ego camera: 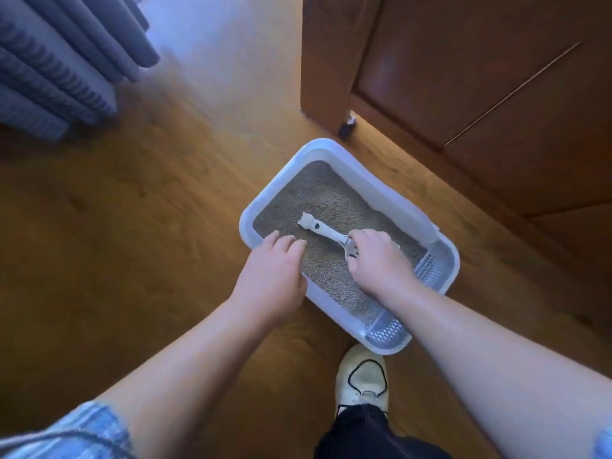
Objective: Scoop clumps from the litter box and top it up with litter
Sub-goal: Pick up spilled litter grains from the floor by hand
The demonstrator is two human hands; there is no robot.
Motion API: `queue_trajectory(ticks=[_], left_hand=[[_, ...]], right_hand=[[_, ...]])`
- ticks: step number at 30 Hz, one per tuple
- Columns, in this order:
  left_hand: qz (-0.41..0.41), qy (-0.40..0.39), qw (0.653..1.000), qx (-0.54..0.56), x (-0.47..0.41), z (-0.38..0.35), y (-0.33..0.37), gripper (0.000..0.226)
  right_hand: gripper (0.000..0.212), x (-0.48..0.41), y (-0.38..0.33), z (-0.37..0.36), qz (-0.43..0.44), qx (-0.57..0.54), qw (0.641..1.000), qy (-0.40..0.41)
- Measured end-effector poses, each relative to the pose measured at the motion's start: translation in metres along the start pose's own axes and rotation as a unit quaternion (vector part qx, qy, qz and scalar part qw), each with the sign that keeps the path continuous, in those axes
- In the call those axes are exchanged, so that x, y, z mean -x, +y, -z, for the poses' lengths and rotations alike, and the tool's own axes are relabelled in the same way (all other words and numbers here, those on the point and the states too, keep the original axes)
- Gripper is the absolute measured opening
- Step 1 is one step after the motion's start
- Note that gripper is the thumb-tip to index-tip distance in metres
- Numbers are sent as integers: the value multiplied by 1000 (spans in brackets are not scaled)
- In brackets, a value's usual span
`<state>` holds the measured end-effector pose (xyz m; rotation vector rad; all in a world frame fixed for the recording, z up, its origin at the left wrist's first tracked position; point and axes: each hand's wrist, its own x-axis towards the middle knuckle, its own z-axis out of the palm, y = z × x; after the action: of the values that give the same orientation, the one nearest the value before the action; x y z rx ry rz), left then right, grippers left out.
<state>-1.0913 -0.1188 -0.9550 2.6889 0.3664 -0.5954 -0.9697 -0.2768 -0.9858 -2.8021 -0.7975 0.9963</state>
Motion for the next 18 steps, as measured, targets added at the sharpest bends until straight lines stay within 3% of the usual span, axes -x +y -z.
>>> queue_trajectory(ticks=[8,13,18], left_hand=[[-26,74,995,-61,-45,-48,-22,53],[-42,72,996,-22,-43,-35,-28,52],[-26,106,994,20,-27,17,-18,38]], right_hand=[[36,-80,10,-50,64,200,977,25],[17,-63,8,-39,68,174,981,57],[16,-17,-6,22,71,67,985,144]])
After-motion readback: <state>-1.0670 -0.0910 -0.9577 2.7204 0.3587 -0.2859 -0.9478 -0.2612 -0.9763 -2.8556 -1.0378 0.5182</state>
